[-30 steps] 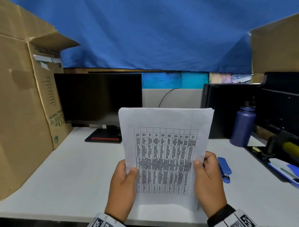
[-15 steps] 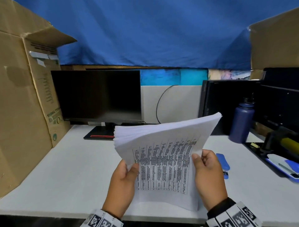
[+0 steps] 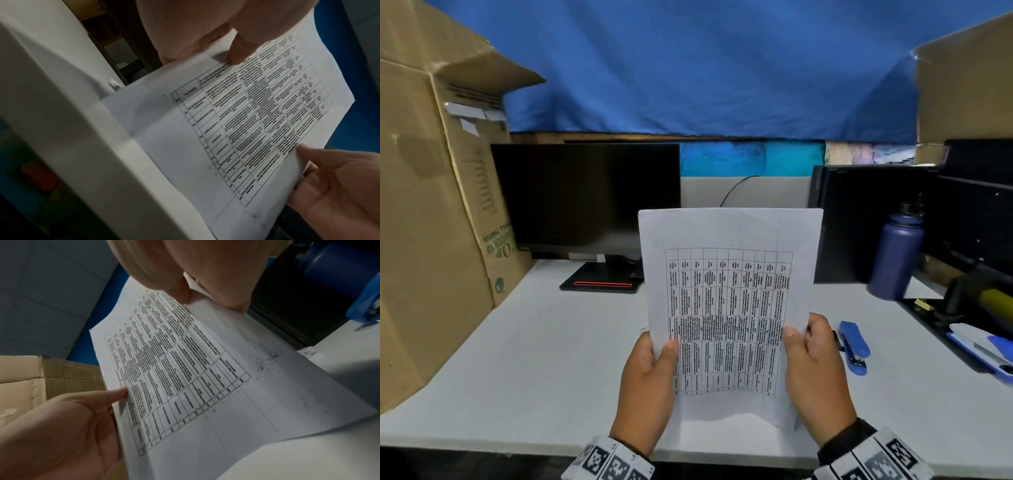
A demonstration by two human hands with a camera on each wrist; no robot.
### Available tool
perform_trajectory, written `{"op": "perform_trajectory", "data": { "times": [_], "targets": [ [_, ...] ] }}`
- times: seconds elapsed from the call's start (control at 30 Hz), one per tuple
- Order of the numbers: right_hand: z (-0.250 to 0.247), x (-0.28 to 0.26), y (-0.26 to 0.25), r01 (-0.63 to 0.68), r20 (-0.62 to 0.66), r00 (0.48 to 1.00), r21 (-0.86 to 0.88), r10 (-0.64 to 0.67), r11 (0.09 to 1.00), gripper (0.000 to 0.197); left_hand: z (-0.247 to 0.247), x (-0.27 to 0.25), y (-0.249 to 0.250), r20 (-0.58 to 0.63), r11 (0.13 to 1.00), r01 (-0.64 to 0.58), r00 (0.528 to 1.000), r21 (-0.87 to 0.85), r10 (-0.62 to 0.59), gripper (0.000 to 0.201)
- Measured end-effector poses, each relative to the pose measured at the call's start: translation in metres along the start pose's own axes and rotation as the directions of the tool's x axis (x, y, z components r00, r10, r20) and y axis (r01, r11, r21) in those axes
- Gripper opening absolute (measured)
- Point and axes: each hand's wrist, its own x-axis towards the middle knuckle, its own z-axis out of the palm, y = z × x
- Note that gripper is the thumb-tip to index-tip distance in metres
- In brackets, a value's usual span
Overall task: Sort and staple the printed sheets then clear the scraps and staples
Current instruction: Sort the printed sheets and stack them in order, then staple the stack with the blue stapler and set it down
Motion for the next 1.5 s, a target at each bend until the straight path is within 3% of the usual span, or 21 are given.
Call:
{"op": "perform_trajectory", "data": {
  "times": [0.23,0.37,0.5,0.63,0.7,0.77,0.83,0.9,0.97,1.03,1.13,1.2,1.3,1.33,1.37,1.43,1.5],
  "targets": [
    [0.002,-0.002,0.005,-0.022,0.03,0.999,-0.018,0.022,1.0,0.012,0.0,-0.006,-0.013,0.048,0.999,0.029,0.998,0.04,-0.031,0.02],
    [0.003,0.0,0.008,-0.027,0.035,0.999,-0.005,0.027,1.0,0.015,0.0,-0.007,-0.011,0.058,0.998,0.055,0.997,-0.041,-0.053,0.025],
    [0.002,0.001,0.006,-0.015,0.059,0.998,0.014,0.014,1.0,0.017,0.002,-0.004,-0.016,-0.005,1.0,0.018,1.0,0.002,-0.018,0.021],
    [-0.012,0.017,-0.007,-0.007,0.208,0.978,-0.019,0.011,1.0,0.013,0.002,0.0,-0.02,-0.079,0.999,0.049,0.996,-0.024,-0.05,0.022],
    [-0.031,0.043,-0.013,0.014,0.123,0.992,-0.024,-0.011,1.0,0.009,-0.001,0.002,-0.019,-0.113,0.994,0.075,0.99,-0.075,-0.083,0.025],
    [-0.054,0.083,-0.01,0.0,-0.056,0.998,-0.176,-0.01,0.984,0.009,-0.008,0.005,-0.018,-0.149,0.986,0.098,0.982,-0.134,-0.118,0.027],
    [-0.075,0.123,0.003,-0.119,-0.102,0.992,-0.467,0.081,0.876,0.014,-0.017,0.009,-0.016,-0.18,0.972,0.117,0.971,-0.206,-0.155,0.025],
    [-0.086,0.151,0.026,-0.216,-0.042,0.959,-0.749,0.28,0.626,0.025,-0.028,0.012,-0.012,-0.202,0.966,0.124,0.964,-0.226,-0.171,0.02],
    [-0.094,0.167,0.053,-0.241,-0.046,0.894,-0.888,0.445,0.391,0.053,-0.039,0.014,-0.008,-0.204,0.974,0.138,0.963,-0.181,-0.174,0.018],
    [-0.096,0.165,0.065,-0.243,0.0,0.823,-0.904,0.569,0.352,0.063,-0.048,0.016,-0.007,-0.183,0.987,0.142,0.971,-0.071,-0.153,0.019],
    [-0.089,0.152,0.067,-0.213,0.039,0.765,-0.927,0.643,0.31,0.038,-0.058,0.013,0.004,-0.102,0.981,0.128,0.988,0.147,-0.114,0.017],
    [-0.08,0.149,0.065,-0.174,0.036,0.758,-0.951,0.651,0.256,0.027,-0.067,0.011,0.011,-0.042,0.956,0.133,0.991,0.262,-0.127,0.014],
    [-0.077,0.153,0.069,-0.26,-0.038,0.788,-0.925,0.615,0.276,0.033,-0.079,0.008,0.017,0.047,0.868,0.129,0.984,0.479,-0.172,0.014],
    [-0.082,0.159,0.073,-0.319,-0.046,0.793,-0.881,0.607,0.35,0.029,-0.084,0.007,0.019,0.065,0.838,0.123,0.98,0.531,-0.186,0.016],
    [-0.086,0.164,0.077,-0.393,-0.021,0.794,-0.781,0.608,0.486,0.029,-0.088,0.006,0.018,0.075,0.813,0.116,0.978,0.571,-0.193,0.018],
    [-0.09,0.159,0.066,-0.531,0.019,0.815,-0.378,0.579,0.759,0.027,-0.092,0.004,0.019,0.072,0.789,0.114,0.978,0.604,-0.197,0.016],
    [-0.086,0.142,0.043,-0.474,0.045,0.88,0.041,0.473,0.879,0.013,-0.092,0.002,0.018,0.068,0.777,0.112,0.978,0.62,-0.196,0.011]
  ]
}}
